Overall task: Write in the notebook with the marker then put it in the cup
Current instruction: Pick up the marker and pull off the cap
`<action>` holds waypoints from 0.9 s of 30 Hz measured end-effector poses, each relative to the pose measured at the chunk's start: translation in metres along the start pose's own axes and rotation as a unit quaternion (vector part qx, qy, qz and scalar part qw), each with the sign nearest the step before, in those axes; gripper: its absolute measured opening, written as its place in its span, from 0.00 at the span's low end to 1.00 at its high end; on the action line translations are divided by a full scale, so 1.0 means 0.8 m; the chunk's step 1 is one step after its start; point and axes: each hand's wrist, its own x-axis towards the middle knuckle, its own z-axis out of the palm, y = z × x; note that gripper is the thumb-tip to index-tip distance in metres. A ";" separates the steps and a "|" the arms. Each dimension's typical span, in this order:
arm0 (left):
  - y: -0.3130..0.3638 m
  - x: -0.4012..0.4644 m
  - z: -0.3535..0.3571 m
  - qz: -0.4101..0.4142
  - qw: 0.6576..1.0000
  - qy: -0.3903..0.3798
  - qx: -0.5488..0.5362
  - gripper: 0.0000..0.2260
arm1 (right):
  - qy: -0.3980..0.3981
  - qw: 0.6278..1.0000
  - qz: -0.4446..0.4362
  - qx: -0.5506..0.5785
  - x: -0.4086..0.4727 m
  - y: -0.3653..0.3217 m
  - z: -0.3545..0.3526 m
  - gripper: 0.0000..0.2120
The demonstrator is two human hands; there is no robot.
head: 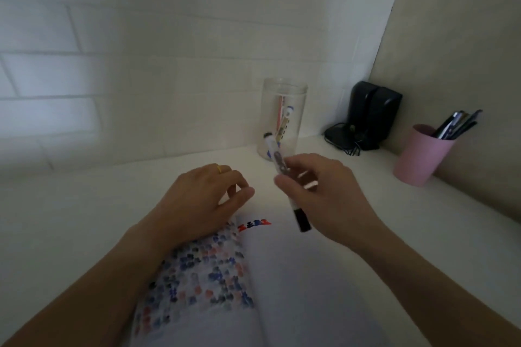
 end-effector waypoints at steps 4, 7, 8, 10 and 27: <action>0.010 -0.003 -0.003 -0.002 0.997 0.022 -0.070 0.21 | 0.026 0.911 0.155 0.382 -0.009 0.010 0.033 0.07; 0.017 0.000 -0.005 0.024 0.994 0.032 -0.100 0.18 | 0.015 0.792 0.208 0.574 -0.020 0.027 0.046 0.10; 0.019 -0.001 -0.005 0.030 0.993 0.039 -0.104 0.17 | 0.019 0.766 0.211 0.606 -0.020 0.030 0.046 0.12; 0.020 -0.001 -0.006 0.038 0.992 0.055 -0.109 0.16 | 0.020 0.747 0.211 0.629 -0.019 0.029 0.045 0.14; 0.038 0.002 -0.017 0.070 0.990 -0.017 -0.119 0.17 | 0.034 0.882 0.133 0.451 -0.022 0.014 0.045 0.15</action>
